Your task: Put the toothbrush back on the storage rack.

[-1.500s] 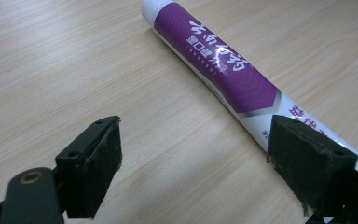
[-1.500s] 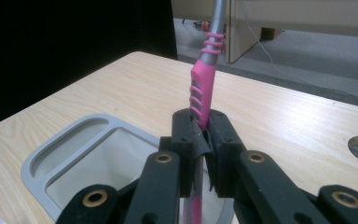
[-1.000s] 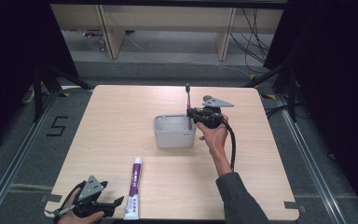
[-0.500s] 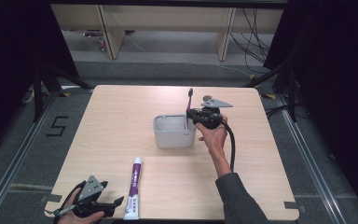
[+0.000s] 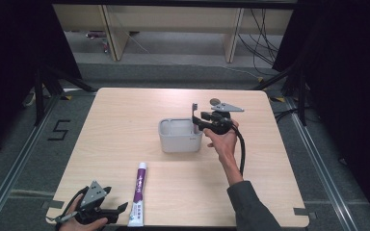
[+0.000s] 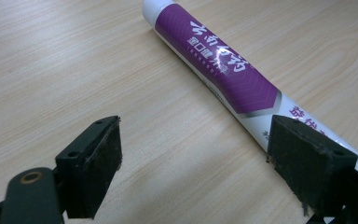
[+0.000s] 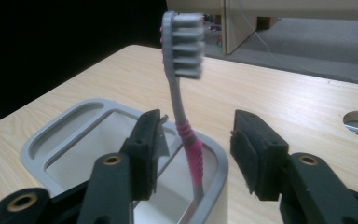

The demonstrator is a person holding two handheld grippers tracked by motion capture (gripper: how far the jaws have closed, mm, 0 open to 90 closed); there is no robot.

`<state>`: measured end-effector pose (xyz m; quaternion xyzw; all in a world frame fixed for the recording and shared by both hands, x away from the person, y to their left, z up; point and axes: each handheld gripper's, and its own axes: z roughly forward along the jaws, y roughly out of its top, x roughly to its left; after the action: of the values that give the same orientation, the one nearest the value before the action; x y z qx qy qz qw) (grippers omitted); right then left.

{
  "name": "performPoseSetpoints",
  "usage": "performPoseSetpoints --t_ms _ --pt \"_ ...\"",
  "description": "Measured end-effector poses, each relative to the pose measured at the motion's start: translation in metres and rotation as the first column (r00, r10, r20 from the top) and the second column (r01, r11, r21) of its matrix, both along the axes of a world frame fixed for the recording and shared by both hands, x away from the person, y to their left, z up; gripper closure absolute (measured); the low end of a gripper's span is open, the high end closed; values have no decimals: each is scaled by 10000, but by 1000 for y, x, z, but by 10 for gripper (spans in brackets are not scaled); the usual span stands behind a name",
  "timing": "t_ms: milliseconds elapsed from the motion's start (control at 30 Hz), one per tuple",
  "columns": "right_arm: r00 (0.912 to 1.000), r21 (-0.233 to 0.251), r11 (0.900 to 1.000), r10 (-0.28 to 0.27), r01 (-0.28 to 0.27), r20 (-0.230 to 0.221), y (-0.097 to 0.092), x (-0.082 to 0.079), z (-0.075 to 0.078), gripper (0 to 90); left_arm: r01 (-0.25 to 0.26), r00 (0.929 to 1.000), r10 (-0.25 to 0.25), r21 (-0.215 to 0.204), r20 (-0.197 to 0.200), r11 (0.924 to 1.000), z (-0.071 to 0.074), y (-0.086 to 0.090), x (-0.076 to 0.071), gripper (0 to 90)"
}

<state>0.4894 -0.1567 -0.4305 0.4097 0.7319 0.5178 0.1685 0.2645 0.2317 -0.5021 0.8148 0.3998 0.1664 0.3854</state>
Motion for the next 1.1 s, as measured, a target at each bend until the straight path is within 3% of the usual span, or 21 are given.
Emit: performPoseSetpoints --t_ms 133,200,233,333,400,467,567,667,700,800,1067,1100 --pt "9999 -120 9999 -90 89 -49 -5 -7 2 431 -20 10000 20 -38 37 10000 -1 -1 0 173" --pt "9994 50 9996 -286 287 -195 -7 -12 4 415 -4 10000 4 -19 22 10000 0 0 0 173" --pt "9997 -172 9996 -202 204 119 -11 -12 4 403 -9 10000 9 -15 13 10000 0 0 0 173" --pt "9999 -84 9998 -155 154 -53 -16 -21 6 375 -16 10000 16 4 9 10000 0 0 0 173" --pt "9999 -115 9999 -124 125 38 -18 -24 6 373 -21 10000 21 8 10 10000 0 0 0 173" --pt "9994 -25 9999 -164 164 -299 -20 -32 7 371 -33 10000 33 21 10 10000 0 0 0 173" --pt "10000 -239 9997 41 -42 -38 -31 -39 6 373 -59 10000 59 64 -53 10000 0 0 0 173" --pt "9996 -38 9999 -100 99 -251 -34 -43 5 375 -53 10000 54 76 -52 10000 0 0 0 173" --pt "10000 -160 9999 12 -13 -45 -37 -42 4 376 -57 10000 58 80 -56 10000 0 0 0 173" --pt "9994 -10 9998 -195 195 -287 -41 -48 3 377 -57 10000 58 70 -49 10000 0 0 0 173" --pt "9999 -139 9999 -70 68 -114 -49 -58 1 371 -34 10000 34 91 -77 10000 0 0 0 173" --pt "9997 53 10000 -44 45 -257 -48 -60 1 371 -48 9999 49 126 -90 9999 0 0 0 173"
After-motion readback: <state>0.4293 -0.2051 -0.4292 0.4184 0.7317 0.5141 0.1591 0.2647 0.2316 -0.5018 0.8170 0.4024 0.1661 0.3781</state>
